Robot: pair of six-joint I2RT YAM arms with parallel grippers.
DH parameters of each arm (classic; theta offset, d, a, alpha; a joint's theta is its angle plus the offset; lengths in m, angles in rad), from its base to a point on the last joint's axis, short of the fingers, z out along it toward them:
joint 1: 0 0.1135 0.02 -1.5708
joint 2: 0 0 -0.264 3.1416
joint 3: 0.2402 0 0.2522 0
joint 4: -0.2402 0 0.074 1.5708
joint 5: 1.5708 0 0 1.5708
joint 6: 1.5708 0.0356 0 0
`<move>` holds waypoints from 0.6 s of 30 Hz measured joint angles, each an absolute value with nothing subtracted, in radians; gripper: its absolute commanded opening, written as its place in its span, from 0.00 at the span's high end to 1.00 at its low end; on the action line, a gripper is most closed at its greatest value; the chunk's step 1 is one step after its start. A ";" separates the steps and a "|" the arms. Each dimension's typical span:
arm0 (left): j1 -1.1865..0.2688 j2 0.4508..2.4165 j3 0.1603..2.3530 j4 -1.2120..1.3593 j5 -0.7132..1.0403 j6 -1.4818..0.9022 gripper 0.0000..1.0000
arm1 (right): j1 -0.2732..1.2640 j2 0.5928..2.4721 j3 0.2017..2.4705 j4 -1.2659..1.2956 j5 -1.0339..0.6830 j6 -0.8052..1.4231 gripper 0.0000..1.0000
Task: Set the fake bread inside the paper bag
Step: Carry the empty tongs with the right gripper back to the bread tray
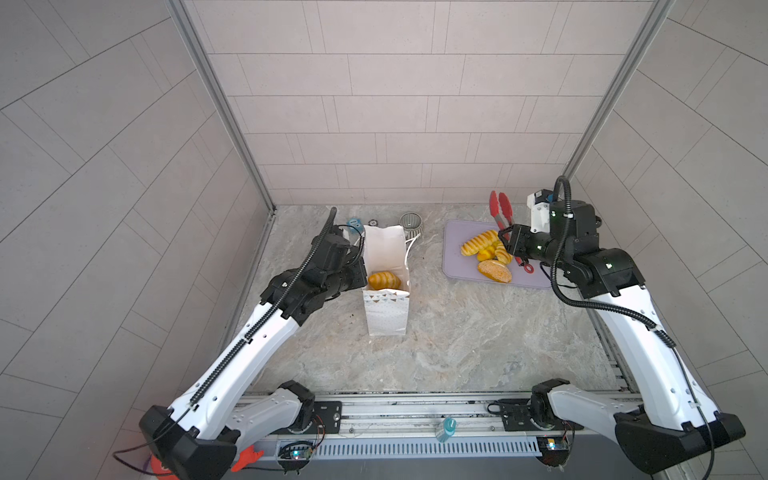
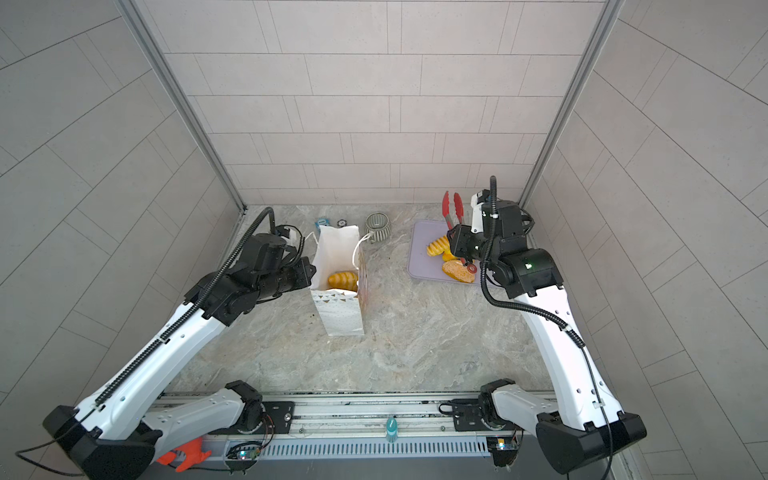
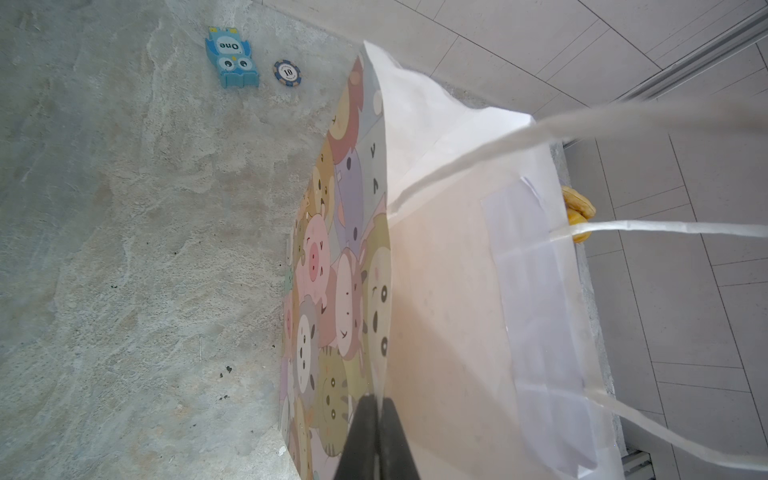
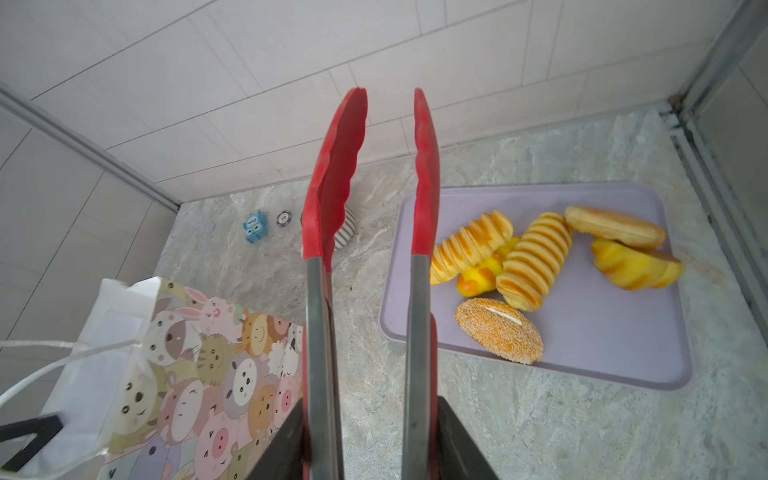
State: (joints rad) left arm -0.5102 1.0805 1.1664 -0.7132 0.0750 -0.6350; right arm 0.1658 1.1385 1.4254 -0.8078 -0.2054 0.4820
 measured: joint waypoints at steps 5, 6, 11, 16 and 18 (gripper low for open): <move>-0.510 1.081 1.166 -0.713 0.075 -0.635 0.95 | 0.079 1.143 1.340 -0.780 -0.279 0.533 0.57; -0.510 1.081 1.166 -0.713 0.076 -0.635 0.95 | 0.067 1.145 1.327 -0.773 -0.288 0.540 0.57; -0.508 1.081 1.163 -0.710 0.080 -0.635 0.95 | 0.023 1.163 1.270 -0.745 -0.317 0.560 0.57; -0.508 1.079 1.160 -0.706 0.085 -0.633 0.95 | -0.023 1.201 1.208 -0.711 -0.327 0.570 0.57; -0.506 1.079 1.160 -0.705 0.086 -0.632 0.95 | -0.040 1.219 1.188 -0.699 -0.330 0.574 0.57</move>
State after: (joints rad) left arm -0.5064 1.0786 1.1599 -0.7052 0.0864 -0.6315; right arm -0.0402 1.2194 1.1885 -0.6994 -0.3298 0.5735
